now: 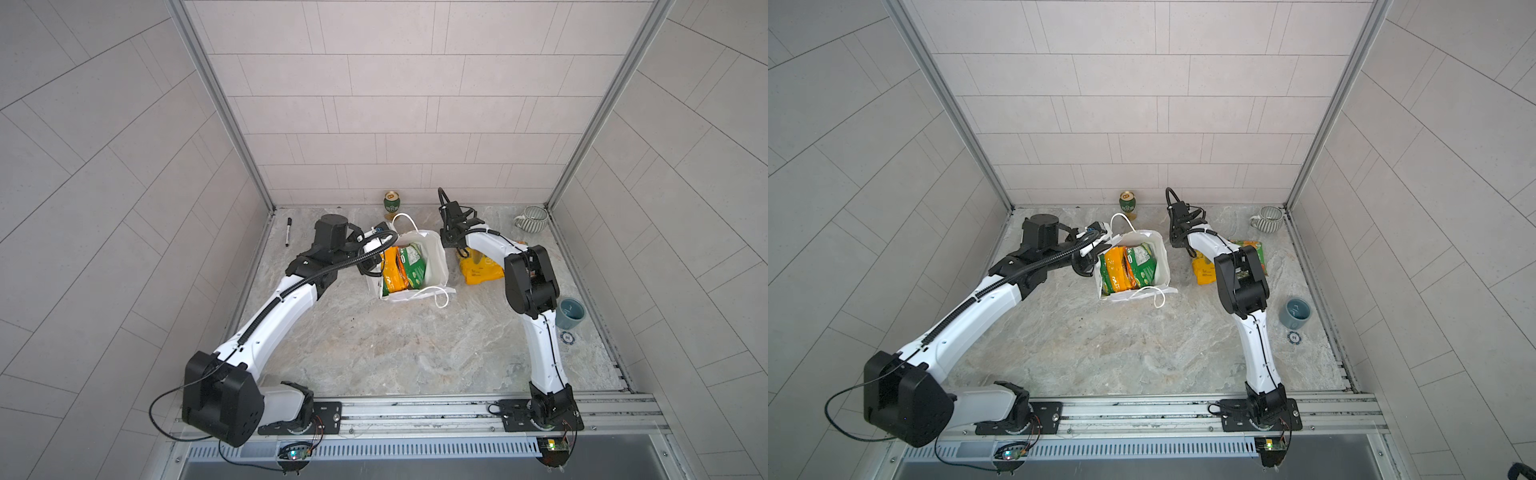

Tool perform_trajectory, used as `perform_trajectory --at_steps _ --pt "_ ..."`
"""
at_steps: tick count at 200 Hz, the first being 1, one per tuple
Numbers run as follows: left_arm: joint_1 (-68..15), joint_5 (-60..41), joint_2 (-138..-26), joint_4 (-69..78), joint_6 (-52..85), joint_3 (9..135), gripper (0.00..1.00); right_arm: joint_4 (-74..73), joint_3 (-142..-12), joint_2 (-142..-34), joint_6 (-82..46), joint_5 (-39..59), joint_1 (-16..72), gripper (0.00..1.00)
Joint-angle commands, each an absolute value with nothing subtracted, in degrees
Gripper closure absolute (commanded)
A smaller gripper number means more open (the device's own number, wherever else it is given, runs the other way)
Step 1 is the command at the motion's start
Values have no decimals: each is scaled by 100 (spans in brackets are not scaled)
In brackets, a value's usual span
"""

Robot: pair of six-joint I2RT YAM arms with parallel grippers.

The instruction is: Take the snacks out of the paper bag

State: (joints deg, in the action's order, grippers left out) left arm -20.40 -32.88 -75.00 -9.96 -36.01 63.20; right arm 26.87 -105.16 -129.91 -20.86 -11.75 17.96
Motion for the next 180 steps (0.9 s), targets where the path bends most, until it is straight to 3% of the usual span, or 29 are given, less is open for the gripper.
perform_trajectory --at_steps 1,53,92,137,180 --pt "-2083 -3297 -7466 -1032 -3680 6415 100 2838 -10637 -13192 -2048 -1312 1707 88" --pt "-2083 -3317 -7435 -1011 -3653 6410 100 2907 -10682 -12859 -1933 -1096 1670 87" --pt "-2083 -3373 -7453 -1002 -3644 6437 100 3184 -10588 -12039 -2054 -483 1670 85" --pt "-2083 -3484 -7491 -1139 -3702 6492 100 2885 -9343 -10182 -2230 -158 1763 82" --pt "-2090 -3616 -7439 -1278 -3749 6529 100 1410 -6946 -7795 -2392 33 2204 80"
